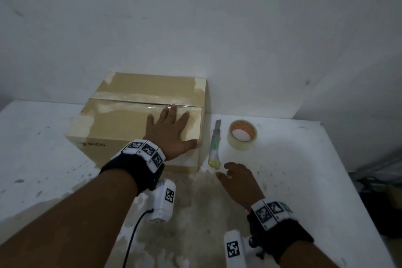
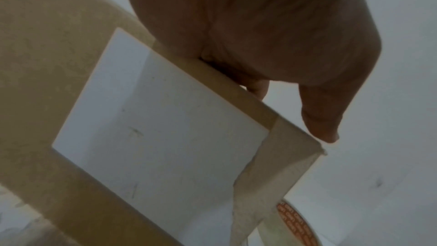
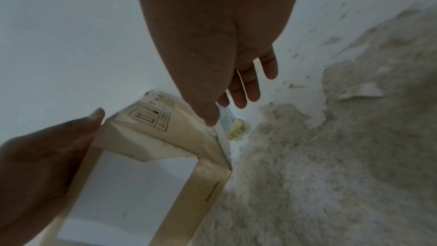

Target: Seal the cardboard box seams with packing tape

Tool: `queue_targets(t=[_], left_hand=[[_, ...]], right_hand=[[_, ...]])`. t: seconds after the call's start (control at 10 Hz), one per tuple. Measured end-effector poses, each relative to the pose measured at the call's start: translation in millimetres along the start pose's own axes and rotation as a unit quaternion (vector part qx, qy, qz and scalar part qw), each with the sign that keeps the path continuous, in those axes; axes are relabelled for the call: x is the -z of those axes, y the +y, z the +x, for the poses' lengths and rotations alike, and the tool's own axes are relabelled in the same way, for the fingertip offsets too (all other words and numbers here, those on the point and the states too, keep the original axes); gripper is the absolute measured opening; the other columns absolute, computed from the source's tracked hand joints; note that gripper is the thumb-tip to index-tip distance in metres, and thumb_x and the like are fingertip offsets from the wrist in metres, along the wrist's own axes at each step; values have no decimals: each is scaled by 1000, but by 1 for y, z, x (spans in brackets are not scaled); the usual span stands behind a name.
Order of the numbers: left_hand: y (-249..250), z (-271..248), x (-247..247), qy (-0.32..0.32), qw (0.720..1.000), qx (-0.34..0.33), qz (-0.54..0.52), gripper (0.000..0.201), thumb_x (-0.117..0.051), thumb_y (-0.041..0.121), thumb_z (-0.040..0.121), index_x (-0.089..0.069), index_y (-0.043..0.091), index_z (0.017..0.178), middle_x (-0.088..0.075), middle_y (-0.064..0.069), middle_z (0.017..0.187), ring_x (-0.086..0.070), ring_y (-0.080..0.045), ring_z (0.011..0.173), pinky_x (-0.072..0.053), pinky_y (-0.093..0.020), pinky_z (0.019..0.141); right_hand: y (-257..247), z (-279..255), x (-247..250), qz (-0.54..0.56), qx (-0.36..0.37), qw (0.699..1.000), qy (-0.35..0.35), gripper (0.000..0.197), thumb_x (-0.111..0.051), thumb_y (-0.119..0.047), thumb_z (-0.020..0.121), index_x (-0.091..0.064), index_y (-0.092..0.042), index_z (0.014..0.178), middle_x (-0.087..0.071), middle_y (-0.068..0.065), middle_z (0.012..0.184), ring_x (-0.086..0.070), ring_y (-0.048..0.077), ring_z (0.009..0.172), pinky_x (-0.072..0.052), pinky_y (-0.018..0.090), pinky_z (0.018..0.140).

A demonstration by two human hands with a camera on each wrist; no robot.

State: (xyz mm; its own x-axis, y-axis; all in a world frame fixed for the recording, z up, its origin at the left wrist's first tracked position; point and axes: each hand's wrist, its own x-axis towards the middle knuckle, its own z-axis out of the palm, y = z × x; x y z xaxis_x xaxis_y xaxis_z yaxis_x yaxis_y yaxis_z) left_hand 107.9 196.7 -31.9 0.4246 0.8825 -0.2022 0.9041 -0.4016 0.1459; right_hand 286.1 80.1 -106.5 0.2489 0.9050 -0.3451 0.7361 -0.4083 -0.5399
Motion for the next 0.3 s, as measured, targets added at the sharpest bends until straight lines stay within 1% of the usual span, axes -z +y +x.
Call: queue_targets(t=[0.1,0.2,0.3], left_hand=[[-7,-13,13,20,973,2,-229,88,-36,70,70,-21,27,145,-12,-3,158,-8,-20,145,-1,-48,115],[-26,-31,26,105,878,38,-465,63,-54,50,83,-39,23,138,-37,-3,149,-32,-20,137,-21,-29,106],[-42,-57,30,162,881,41,-443,51,-60,35,86,-47,22,134,-46,-4,143,-41,-20,131,-28,-27,103]], right_hand=[[-4,-33,9,0,1,1000,-4,45,-52,-40,92,-51,-14,128,-58,8,125,-56,19,112,-41,28,97],[-12,-65,18,8,-3,1000,4,43,-52,-38,92,-53,-13,127,-59,8,126,-56,18,111,-38,21,88],[-23,-94,21,42,-16,998,41,41,-53,-36,92,-55,-13,125,-60,8,126,-56,18,109,-41,23,88]])
